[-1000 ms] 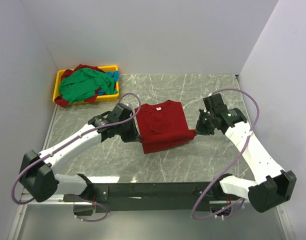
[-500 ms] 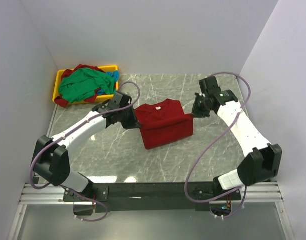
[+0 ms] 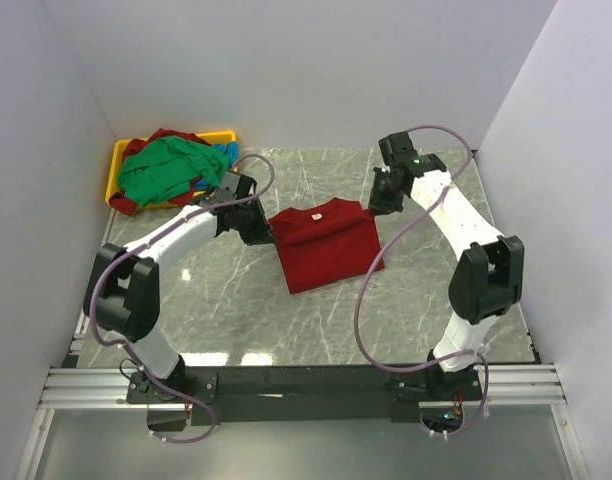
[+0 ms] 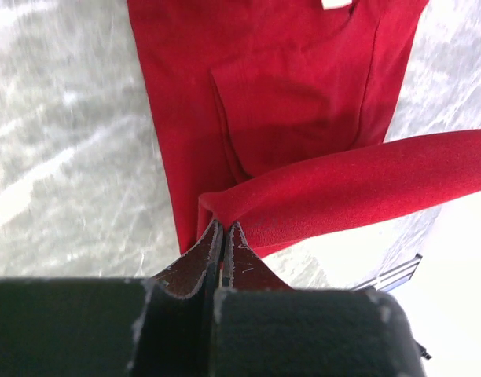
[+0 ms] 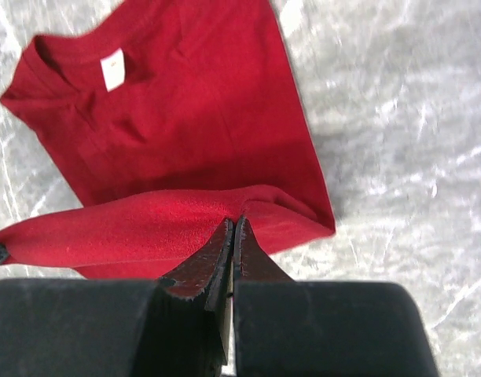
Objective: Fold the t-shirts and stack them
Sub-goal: Fold the tshirt
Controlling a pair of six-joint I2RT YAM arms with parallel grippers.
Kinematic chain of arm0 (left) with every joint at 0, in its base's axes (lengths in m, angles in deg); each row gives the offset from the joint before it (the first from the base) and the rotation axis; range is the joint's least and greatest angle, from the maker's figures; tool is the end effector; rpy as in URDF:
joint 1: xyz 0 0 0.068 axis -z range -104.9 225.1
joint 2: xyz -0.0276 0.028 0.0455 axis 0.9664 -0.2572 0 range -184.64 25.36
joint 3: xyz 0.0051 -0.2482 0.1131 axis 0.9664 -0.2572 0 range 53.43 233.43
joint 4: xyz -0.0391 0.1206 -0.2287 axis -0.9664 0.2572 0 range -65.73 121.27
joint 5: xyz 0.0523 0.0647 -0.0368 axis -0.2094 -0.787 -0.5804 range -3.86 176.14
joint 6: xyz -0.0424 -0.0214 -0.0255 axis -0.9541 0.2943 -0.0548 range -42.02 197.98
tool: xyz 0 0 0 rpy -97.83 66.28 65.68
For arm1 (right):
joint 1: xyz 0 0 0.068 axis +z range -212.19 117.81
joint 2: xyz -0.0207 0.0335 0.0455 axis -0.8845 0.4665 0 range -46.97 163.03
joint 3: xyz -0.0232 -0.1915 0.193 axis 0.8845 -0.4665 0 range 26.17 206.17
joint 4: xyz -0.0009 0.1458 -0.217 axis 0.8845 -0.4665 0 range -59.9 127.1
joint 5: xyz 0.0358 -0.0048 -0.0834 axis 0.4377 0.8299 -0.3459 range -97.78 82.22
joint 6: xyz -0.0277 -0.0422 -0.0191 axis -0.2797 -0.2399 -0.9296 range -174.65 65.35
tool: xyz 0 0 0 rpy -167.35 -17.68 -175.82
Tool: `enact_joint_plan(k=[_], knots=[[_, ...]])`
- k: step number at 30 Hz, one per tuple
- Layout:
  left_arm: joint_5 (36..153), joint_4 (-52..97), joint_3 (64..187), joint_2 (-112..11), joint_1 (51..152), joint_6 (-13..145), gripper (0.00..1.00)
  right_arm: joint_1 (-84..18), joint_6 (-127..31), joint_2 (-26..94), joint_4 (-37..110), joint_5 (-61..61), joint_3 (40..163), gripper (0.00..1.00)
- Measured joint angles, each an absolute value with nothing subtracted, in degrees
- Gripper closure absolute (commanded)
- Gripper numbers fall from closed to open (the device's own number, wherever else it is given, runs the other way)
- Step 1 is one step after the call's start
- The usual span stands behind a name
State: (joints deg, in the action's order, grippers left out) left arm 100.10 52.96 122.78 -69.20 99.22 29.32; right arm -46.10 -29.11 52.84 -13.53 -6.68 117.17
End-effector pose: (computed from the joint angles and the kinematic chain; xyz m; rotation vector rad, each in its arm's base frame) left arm 0.3179 -0.1518 0.2388 -0.4631 2.6299 -0.7789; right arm 0.3571 0.1038 0.3012 0.2101 2.6273 0.2795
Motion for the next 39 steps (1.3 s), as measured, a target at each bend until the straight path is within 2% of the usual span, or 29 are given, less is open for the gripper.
enact_joint_plan(k=[17,18,19,20,21,23,24,25,28,33,39], knots=[[102.8,52.0,133.9,-83.3,94.1,31.8,0.99,-46.6,-31.3,68.7,-13.6,-7.1,131.0,1.0],[102.8,52.0,134.2,-83.7,94.0,31.8,1.0,-46.7,-31.4,69.3,-13.6,-7.0,131.3,1.0],[102.8,52.0,134.6,-84.1,93.8,31.8,0.99,-46.8,-31.4,69.9,-13.6,-6.9,131.7,0.93],[102.8,51.9,134.9,-84.5,93.7,31.7,0.8,-46.9,-31.4,70.8,-13.8,-6.7,132.4,0.82],[102.7,52.0,135.1,-85.0,93.6,31.6,0.65,-47.0,-31.4,71.7,-13.9,-6.1,133.5,0.64],[101.8,52.3,135.2,-85.6,93.3,31.7,0.34,-47.3,-31.8,73.5,-13.8,-4.6,135.7,0.53],[101.1,52.7,135.3,-85.7,93.2,31.8,0.28,-47.5,-32.0,74.6,-13.9,-3.6,137.3,0.43],[100.3,53.0,135.4,-85.7,93.0,31.5,0.18,-47.8,-32.0,75.5,-13.5,-2.5,138.7,0.31],[97.7,53.4,136.4,-85.7,92.6,31.5,0.13,-48.3,-32.6,76.3,-12.6,0.4,140.8,0.18],[96.9,52.3,136.7,-84.5,92.3,31.8,0.15,-48.9,-34.0,75.1,-10.1,3.7,140.1,0.17],[97.9,49.8,132.5,-82.1,93.0,31.8,0.17,-51.5,-36.1,68.5,-5.9,9.0,127.6,0.17]])
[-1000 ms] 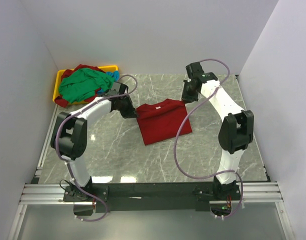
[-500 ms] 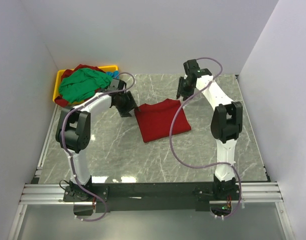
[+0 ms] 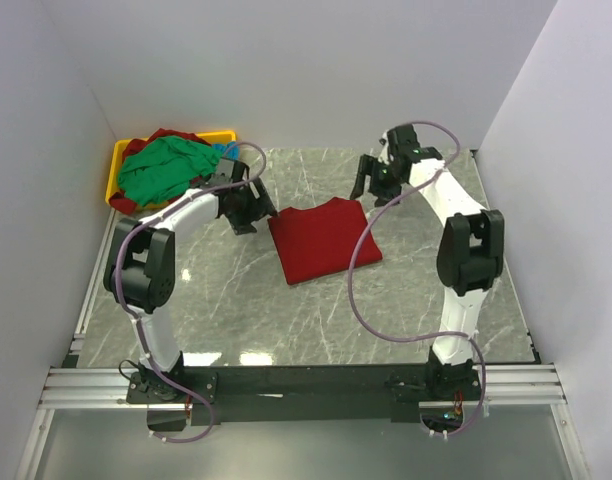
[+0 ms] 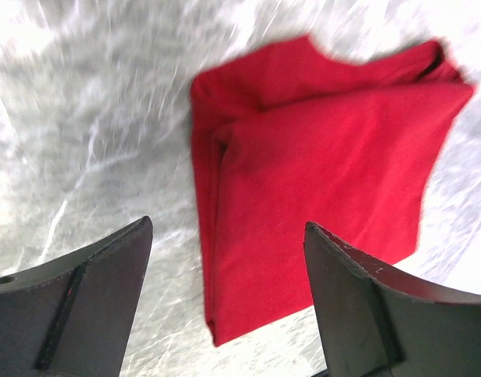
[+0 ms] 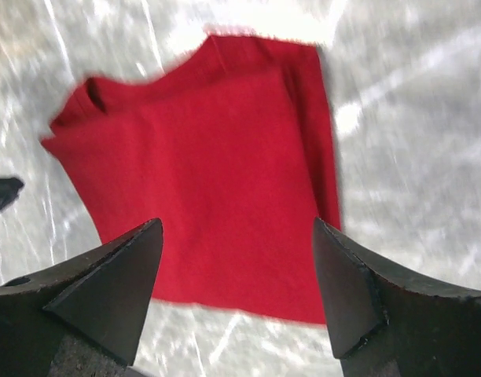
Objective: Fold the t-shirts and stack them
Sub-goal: Fold the tshirt, then neatly place the folded tshirt to the corner
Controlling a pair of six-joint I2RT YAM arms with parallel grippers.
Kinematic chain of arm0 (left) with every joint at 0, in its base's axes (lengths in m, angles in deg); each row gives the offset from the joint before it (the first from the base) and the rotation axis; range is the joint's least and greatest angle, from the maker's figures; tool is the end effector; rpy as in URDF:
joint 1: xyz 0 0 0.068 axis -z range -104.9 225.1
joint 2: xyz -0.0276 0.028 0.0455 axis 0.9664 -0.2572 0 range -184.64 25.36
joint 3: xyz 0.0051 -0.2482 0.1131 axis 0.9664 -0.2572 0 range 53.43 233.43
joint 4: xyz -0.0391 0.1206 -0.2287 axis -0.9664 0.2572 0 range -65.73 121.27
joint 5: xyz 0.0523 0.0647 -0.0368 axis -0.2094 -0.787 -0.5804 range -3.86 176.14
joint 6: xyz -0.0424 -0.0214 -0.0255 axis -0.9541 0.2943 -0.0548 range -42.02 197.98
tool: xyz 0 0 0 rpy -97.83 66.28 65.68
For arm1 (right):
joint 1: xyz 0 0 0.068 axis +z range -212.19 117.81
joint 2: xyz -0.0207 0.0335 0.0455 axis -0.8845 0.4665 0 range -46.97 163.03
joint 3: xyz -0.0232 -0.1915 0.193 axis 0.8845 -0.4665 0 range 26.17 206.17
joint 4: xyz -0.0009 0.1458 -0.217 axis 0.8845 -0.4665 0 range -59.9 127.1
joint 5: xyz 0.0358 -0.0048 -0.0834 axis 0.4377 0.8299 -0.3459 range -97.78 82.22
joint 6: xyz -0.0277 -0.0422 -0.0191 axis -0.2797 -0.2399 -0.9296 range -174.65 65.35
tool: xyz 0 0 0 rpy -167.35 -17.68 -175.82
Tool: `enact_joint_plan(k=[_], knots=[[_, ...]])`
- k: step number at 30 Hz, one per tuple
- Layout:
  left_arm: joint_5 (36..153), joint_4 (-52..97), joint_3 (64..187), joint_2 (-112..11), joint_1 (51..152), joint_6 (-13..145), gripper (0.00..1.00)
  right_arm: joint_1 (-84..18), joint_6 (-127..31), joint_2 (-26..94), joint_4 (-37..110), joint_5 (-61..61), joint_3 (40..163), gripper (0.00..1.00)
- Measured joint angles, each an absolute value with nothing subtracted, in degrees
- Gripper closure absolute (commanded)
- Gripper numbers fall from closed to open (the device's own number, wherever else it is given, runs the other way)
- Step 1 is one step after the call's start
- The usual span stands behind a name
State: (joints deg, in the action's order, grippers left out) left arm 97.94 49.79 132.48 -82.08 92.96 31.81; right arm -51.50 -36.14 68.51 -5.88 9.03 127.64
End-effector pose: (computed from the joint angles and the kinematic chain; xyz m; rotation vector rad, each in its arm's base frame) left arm 0.3854 -0.1319 0.2136 -0.5575 2.5723 -0.6848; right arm 0.4350 0.0926 0.2603 0.0636 2.6020 0.5660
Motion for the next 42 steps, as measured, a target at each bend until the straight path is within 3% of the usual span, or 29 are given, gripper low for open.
enact_joint_plan(k=[9,23,32,42], knots=[[99.1,48.6,127.7,-82.2,95.6,31.8,0.2,-56.2,-40.6,62.1,-1.8,17.4,113.1,0.17],[99.8,47.6,130.4,-88.1,97.0,32.6,0.34,-58.6,-43.4,65.0,1.0,22.0,112.0,0.18],[99.9,47.8,133.5,-91.2,96.9,33.8,0.58,-58.6,-43.4,70.2,2.0,22.8,113.4,0.19],[100.1,47.9,134.0,-92.5,96.9,34.3,0.93,-58.6,-42.3,73.5,4.1,23.5,114.4,0.2]])
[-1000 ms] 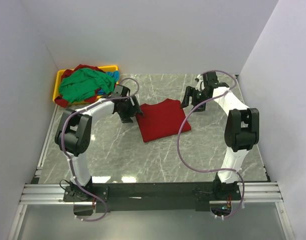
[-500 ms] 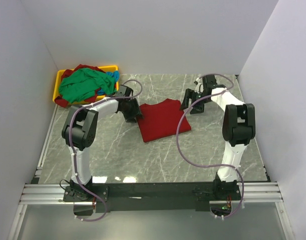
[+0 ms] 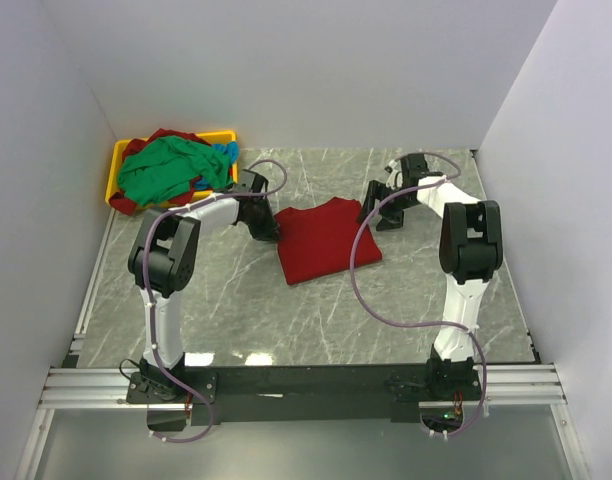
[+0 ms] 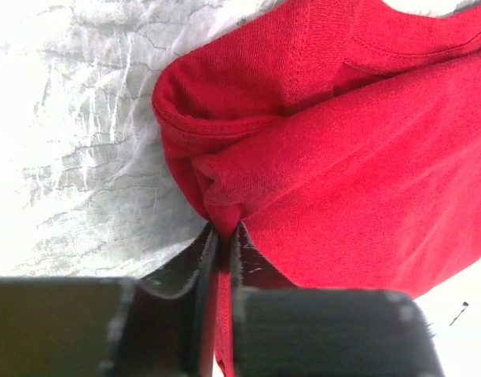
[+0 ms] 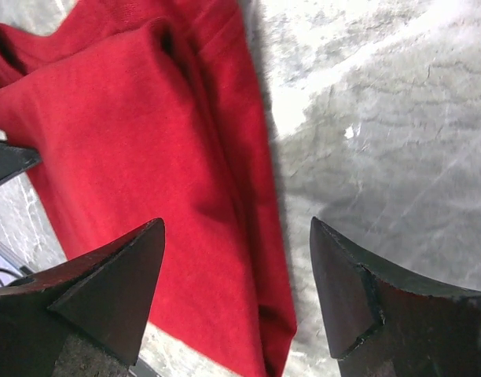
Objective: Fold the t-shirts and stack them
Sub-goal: Neatly place the folded tshirt to the corner
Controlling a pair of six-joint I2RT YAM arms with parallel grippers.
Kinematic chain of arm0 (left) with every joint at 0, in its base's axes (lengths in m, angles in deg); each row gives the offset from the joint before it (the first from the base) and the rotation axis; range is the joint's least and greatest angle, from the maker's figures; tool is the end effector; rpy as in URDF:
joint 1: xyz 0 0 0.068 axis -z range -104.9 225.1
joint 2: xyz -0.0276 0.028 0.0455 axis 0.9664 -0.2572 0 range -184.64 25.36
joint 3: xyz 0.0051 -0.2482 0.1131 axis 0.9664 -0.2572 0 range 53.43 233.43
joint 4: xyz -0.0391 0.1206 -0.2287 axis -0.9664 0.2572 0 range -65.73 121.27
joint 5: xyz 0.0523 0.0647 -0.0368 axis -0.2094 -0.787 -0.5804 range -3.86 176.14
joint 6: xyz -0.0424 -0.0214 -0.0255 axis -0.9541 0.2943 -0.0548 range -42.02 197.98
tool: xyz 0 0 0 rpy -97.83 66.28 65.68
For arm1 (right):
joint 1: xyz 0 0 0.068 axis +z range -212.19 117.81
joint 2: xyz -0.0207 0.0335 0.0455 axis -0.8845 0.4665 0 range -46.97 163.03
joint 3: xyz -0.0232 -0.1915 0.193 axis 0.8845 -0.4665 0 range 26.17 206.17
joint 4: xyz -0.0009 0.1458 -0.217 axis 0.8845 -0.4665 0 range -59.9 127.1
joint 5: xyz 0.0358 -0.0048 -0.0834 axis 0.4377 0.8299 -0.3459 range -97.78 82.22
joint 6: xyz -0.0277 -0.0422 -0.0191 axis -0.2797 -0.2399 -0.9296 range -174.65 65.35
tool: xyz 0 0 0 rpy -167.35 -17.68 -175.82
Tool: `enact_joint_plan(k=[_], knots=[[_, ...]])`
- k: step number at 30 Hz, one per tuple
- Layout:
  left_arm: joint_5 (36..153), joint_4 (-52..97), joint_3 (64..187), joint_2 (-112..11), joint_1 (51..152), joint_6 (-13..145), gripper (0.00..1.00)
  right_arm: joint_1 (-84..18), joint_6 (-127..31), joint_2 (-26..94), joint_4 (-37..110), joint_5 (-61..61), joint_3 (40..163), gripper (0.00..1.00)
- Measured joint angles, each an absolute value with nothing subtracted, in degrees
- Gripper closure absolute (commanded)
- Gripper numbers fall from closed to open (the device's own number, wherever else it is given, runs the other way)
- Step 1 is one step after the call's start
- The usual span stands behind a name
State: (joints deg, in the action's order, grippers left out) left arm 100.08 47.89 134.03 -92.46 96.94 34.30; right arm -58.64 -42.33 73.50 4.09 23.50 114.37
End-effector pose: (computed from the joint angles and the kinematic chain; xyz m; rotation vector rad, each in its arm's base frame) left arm 0.3936 -0.1670 0.1517 -0.4376 2.7318 -0.6735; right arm 0.4347 0.0455 0.1663 0.0408 2.6805 0.8229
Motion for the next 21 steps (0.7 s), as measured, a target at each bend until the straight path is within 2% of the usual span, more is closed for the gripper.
enact_joint_plan(k=[4,12,15,16,18,20,21], knots=[[100.3,47.5,133.8,-92.4,96.9,34.4,0.99,-58.6,-41.9,74.7,5.0,24.6,114.5,0.2],[100.9,45.3,132.0,-91.7,96.8,34.2,0.98,-58.0,-40.6,75.6,7.1,26.0,114.7,0.3],[100.9,44.7,131.5,-91.5,96.8,34.2,0.97,-57.3,-40.2,76.1,7.8,26.3,114.8,0.38],[100.9,44.7,131.5,-91.5,96.8,34.2,0.97,-57.0,-40.2,76.3,7.8,26.3,114.9,0.47],[100.9,44.6,131.4,-91.5,96.8,34.2,0.96,-56.4,-40.2,76.7,7.9,26.2,115.1,0.53],[100.9,44.6,131.4,-91.5,96.8,34.2,0.94,-55.8,-40.0,77.5,7.9,26.6,115.3,0.68],[100.9,44.6,131.4,-91.5,96.8,34.2,0.88,-55.5,-39.9,77.8,7.9,26.3,115.5,0.74]])
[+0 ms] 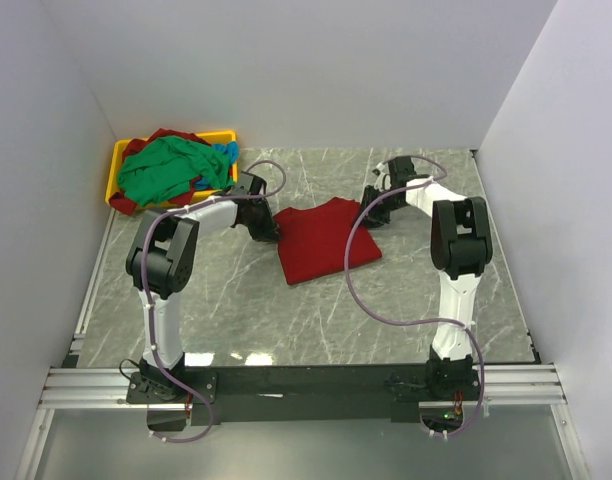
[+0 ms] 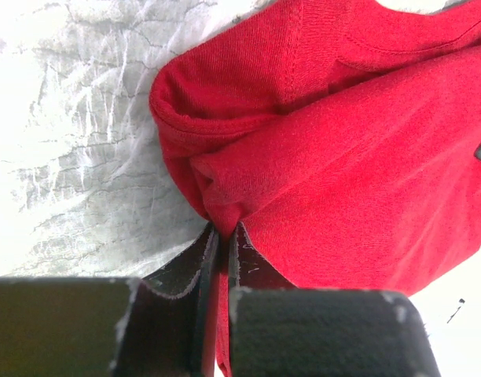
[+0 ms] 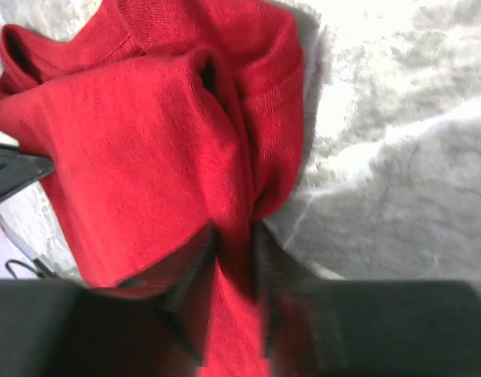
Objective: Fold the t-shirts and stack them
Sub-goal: Neatly place the folded tshirt to the corner
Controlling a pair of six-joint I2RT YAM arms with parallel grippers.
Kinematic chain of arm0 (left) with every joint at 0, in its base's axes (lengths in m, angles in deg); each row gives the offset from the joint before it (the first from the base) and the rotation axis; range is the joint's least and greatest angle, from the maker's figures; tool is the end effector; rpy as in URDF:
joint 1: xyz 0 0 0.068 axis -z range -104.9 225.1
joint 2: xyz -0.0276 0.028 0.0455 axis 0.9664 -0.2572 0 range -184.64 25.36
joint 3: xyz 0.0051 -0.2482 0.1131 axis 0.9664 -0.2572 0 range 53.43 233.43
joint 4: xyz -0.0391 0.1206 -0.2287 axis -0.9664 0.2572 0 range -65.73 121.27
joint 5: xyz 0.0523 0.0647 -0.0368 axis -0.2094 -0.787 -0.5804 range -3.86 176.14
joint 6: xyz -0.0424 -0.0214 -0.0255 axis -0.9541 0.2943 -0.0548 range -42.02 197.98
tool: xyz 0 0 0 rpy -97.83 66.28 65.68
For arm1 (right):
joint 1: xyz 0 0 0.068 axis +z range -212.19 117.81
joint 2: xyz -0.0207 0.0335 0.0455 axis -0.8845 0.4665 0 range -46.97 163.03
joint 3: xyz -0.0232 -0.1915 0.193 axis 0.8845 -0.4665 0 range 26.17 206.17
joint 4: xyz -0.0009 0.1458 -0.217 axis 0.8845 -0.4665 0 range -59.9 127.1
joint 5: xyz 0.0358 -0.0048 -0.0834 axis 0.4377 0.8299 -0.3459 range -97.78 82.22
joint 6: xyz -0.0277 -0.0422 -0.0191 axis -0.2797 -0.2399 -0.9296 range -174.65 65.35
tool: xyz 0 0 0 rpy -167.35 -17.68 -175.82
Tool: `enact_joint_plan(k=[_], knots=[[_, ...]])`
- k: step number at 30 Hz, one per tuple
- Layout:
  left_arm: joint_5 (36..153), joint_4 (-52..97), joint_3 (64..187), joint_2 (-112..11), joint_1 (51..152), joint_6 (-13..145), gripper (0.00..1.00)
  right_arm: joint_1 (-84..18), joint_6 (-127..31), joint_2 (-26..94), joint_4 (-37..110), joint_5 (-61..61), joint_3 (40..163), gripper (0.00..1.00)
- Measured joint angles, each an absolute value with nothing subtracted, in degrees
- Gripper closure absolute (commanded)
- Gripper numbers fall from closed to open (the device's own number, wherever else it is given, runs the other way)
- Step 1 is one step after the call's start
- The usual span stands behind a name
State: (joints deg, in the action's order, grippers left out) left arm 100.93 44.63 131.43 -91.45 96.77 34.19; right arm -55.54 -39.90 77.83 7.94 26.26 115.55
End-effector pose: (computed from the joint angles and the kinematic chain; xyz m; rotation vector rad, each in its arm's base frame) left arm 0.3899 -0.1647 0.1492 -0.4294 2.7074 -0.7075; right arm 0.4442 0.0719 0.1439 0.0046 2.6805 0.9164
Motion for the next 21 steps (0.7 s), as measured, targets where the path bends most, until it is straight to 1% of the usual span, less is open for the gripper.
enact_joint_plan(k=[1,2,3,4,5,6,8,9,12,21], knots=[[100.9,44.6,131.4,-91.5,96.8,34.2,0.84,-55.3,-39.8,78.2,7.9,26.3,115.8,0.86],[100.9,44.6,131.4,-91.4,96.8,34.2,0.81,-55.1,-39.9,78.5,7.9,26.0,116.0,0.93],[100.9,44.7,131.4,-91.4,96.8,34.2,0.69,-55.0,-39.7,78.6,7.8,25.9,116.2,0.96],[100.8,44.7,131.4,-91.4,96.8,34.3,0.62,-54.9,-39.6,78.7,7.8,25.8,116.3,1.0],[101.0,44.8,131.5,-91.4,96.8,34.3,0.53,-54.8,-39.5,78.7,7.6,25.5,116.4,1.0],[100.9,45.0,131.6,-91.1,96.8,34.2,0.38,-54.8,-39.4,78.7,7.3,25.1,116.7,1.0],[100.5,46.2,132.7,-90.7,96.9,34.4,0.29,-54.6,-39.3,78.7,6.6,23.5,117.3,1.0],[99.5,47.2,133.5,-90.7,97.2,34.7,0.22,-54.6,-39.2,78.7,6.1,22.6,117.8,1.0],[98.2,49.1,134.8,-90.7,97.3,35.4,0.14,-54.1,-39.2,78.7,3.8,17.9,120.0,1.0],[96.2,53.5,135.1,-89.4,97.1,35.4,0.08,-55.7,-39.3,79.2,-2.6,-1.3,131.9,1.0]])
